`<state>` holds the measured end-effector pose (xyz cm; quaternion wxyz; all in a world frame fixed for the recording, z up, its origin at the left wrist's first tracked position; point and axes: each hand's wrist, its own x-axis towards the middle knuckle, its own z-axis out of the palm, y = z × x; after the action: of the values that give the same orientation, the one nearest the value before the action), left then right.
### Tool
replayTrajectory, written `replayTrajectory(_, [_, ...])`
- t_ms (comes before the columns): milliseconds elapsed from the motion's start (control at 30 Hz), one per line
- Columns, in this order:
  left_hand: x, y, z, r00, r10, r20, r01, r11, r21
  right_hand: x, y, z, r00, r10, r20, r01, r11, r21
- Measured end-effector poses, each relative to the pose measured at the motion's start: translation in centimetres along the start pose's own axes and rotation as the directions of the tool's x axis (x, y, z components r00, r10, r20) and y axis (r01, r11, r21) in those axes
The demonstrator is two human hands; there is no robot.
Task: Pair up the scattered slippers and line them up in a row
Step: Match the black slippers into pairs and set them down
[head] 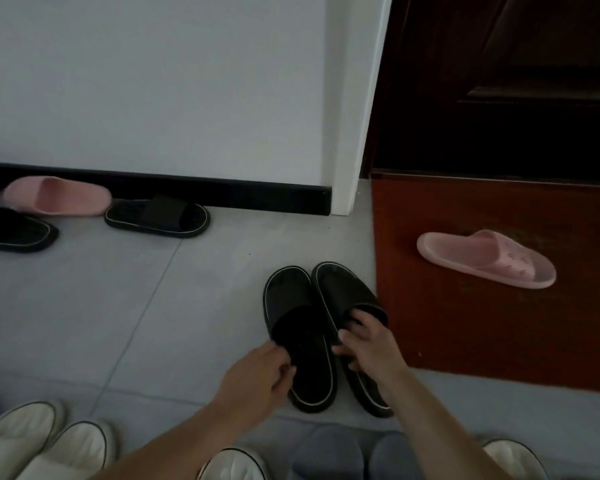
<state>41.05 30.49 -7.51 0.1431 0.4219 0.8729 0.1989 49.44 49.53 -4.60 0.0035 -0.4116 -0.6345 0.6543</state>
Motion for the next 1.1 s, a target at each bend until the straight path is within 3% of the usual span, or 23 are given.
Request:
replayTrajectory(67, [1.1,0.0,-0.6,0.972,-0.212,-0.099,0.194,0.968,-0.162,0.5,0.6,0.4,0.995,-0.089,-0.049,0.06,0.903,-0.425])
replayTrajectory(100, [1.9,0.0,-0.7,0.947,-0.304,-0.103,0.279,0.939,-0.202,0.7,0.7,0.5,0.989,-0.133,-0.065,0.081,0.853,-0.515])
replayTrajectory(233, [6.0,-0.6,0.0,0.815,-0.579,0.018,0.559,0.778,-0.286,1.8,-0.2,1.2,0.97,-0.235,-0.061,0.158,0.803,-0.575])
replayTrajectory(300, [7.1,-1.3,0.4,0.767,-0.634,0.1,0.64,0.745,-0.19,2.6,-0.4,1.5,0.964,-0.26,-0.051,0.177,0.776,-0.606])
replayTrajectory(400, [7.1,-2.2,1.0,0.799,-0.593,0.103,0.6,0.797,-0.07,3.2,-0.1,2.1,0.945,-0.327,-0.011,0.225,0.674,-0.703])
replayTrajectory(533, [5.8,-2.9,1.4,0.853,-0.519,0.054,0.521,0.852,-0.054,3.3,1.0,2.5,0.907,-0.422,0.007,0.305,0.642,-0.703])
replayTrajectory(600, [5.5,-3.5,1.4,0.863,-0.501,0.059,0.504,0.863,-0.035,3.4,1.5,2.7,0.908,-0.418,0.042,0.341,0.677,-0.652])
replayTrajectory(700, [5.4,-4.5,1.2,0.854,-0.518,0.056,0.519,0.855,-0.015,3.3,1.8,2.8,0.95,-0.298,0.094,0.303,0.806,-0.508])
replayTrajectory(867, [5.3,-4.7,0.7,0.847,-0.531,0.024,0.53,0.847,0.049,3.6,2.1,2.1,0.982,-0.187,0.04,0.189,0.919,-0.347])
replayTrajectory(1100, [4.8,-5.2,0.2,0.859,-0.512,0.004,0.511,0.859,0.03,2.6,2.6,3.7,0.935,-0.295,0.198,0.354,0.727,-0.588])
